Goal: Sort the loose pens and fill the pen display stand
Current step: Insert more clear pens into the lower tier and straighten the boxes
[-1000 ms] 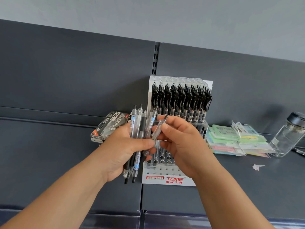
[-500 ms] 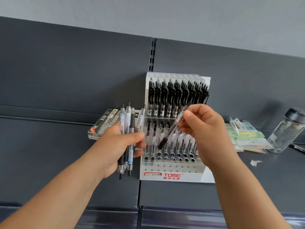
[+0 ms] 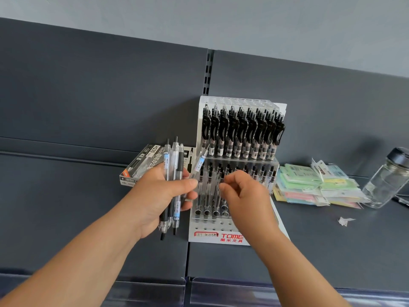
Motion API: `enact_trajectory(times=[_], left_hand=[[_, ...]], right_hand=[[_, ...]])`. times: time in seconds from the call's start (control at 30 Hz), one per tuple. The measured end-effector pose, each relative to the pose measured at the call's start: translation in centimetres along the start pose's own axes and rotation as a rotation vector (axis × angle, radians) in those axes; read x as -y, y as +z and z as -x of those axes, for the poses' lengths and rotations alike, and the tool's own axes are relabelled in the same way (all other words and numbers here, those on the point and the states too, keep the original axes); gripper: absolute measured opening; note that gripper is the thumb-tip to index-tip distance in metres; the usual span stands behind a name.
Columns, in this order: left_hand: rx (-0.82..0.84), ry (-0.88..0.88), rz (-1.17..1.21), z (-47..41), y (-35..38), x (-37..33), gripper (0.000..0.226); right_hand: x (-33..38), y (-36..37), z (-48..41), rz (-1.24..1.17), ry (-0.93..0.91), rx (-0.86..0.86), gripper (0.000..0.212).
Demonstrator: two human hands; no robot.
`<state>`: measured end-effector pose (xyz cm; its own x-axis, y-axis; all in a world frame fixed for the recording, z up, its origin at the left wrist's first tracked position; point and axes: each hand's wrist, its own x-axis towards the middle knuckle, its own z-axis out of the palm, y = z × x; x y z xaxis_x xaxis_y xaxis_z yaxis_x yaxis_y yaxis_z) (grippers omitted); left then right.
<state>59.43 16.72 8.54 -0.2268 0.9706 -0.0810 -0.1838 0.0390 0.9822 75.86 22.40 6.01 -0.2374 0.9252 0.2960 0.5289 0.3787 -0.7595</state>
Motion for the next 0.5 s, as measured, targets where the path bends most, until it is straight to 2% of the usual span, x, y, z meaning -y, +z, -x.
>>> enact_trajectory(times=[0.1, 0.2, 0.27, 0.33, 0.5], left_hand=[[0.026, 0.001, 0.008, 0.1, 0.2, -0.2, 0.02], [0.055, 0.008, 0.017, 0.3, 0.5, -0.4, 0.021], [0.076, 0.019, 0.016, 0.3, 0.8, -0.6, 0.019], [0.102, 0.047, -0.017, 0.3, 1.2, -0.7, 0.017], [0.121, 0.158, -0.149, 0.4, 2.1, -0.7, 0.025]], right_hand=[[0.5, -0.5, -0.3, 0.081, 0.004, 0.018, 0.009], [1.9, -1.5, -0.3, 0.086, -0.074, -0.084, 0.01], [3.1, -2.0, -0.2, -0.167, -0.08, -0.087, 0.01], [4.2, -2.2, -0.2, -0.438, -0.021, 0.021, 0.008], [4.3, -2.1, -0.4, -0.843, 0.177, 0.127, 0.01]])
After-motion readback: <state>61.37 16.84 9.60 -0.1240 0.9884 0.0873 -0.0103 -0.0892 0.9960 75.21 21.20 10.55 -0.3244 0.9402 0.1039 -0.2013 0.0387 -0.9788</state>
